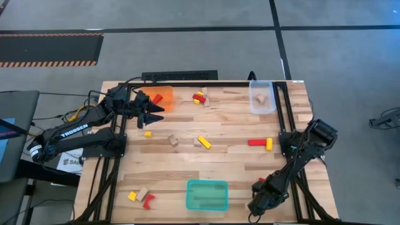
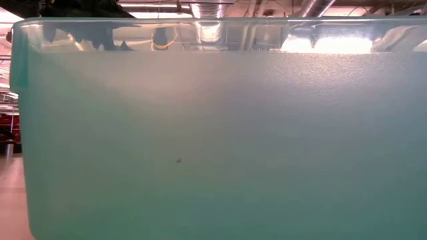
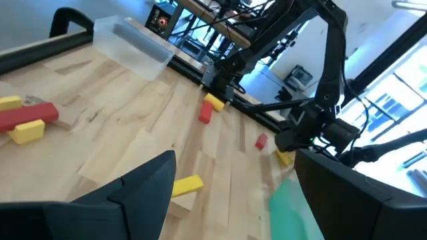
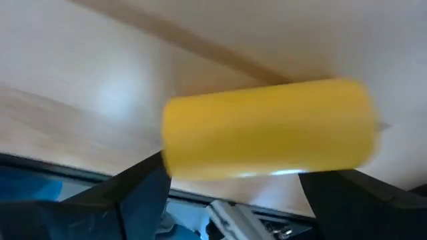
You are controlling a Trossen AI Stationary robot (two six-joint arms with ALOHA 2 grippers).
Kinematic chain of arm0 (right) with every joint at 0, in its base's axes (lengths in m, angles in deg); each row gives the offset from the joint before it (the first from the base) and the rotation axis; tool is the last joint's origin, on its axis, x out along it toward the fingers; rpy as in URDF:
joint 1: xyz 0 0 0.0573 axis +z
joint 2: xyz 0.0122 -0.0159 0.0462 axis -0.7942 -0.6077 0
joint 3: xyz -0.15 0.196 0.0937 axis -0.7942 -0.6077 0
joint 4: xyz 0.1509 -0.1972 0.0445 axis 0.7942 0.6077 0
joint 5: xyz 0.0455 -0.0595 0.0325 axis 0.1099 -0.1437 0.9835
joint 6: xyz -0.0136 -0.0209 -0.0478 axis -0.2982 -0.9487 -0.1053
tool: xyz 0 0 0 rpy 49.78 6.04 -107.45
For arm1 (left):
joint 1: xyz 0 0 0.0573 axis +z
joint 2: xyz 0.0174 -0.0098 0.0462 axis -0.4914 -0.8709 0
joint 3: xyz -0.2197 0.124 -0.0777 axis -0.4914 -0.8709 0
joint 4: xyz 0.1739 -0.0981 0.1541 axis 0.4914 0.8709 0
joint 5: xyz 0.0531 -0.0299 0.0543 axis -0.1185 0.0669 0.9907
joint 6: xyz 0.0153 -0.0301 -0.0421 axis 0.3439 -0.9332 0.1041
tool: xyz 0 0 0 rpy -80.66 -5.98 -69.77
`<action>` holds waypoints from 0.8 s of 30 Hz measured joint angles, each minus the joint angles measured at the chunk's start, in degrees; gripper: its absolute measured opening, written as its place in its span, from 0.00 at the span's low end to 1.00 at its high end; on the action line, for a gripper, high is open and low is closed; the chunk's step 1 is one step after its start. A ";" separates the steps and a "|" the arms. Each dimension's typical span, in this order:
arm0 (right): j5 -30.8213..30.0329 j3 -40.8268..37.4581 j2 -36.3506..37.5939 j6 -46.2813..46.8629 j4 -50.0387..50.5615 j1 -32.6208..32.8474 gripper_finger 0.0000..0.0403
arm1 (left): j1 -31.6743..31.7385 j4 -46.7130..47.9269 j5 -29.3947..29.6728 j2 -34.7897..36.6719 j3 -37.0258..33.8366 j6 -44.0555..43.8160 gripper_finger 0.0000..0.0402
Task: Sort & place blocks by color
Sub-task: Put the yellow block into the blue bin
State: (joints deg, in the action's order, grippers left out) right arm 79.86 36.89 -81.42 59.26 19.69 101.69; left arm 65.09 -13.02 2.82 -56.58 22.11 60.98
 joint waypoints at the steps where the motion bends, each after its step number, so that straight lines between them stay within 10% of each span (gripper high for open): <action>1: -0.01 -0.24 0.63 0.06 0.48 -0.10 0.85 | 0.00 -0.01 0.02 0.00 0.00 -0.40 0.73; 13: -4.77 -1.03 13.36 -2.00 9.37 -0.14 0.85 | 0.00 0.00 1.94 -0.01 0.00 -3.72 0.73; 24: -7.78 -0.91 16.17 -55.16 6.54 1.06 0.83 | -0.02 0.02 4.64 0.00 0.00 -3.84 0.73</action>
State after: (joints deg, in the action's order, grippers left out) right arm 72.07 35.99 -65.25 4.10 26.23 102.76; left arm 65.07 -13.00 7.46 -56.58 22.11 57.14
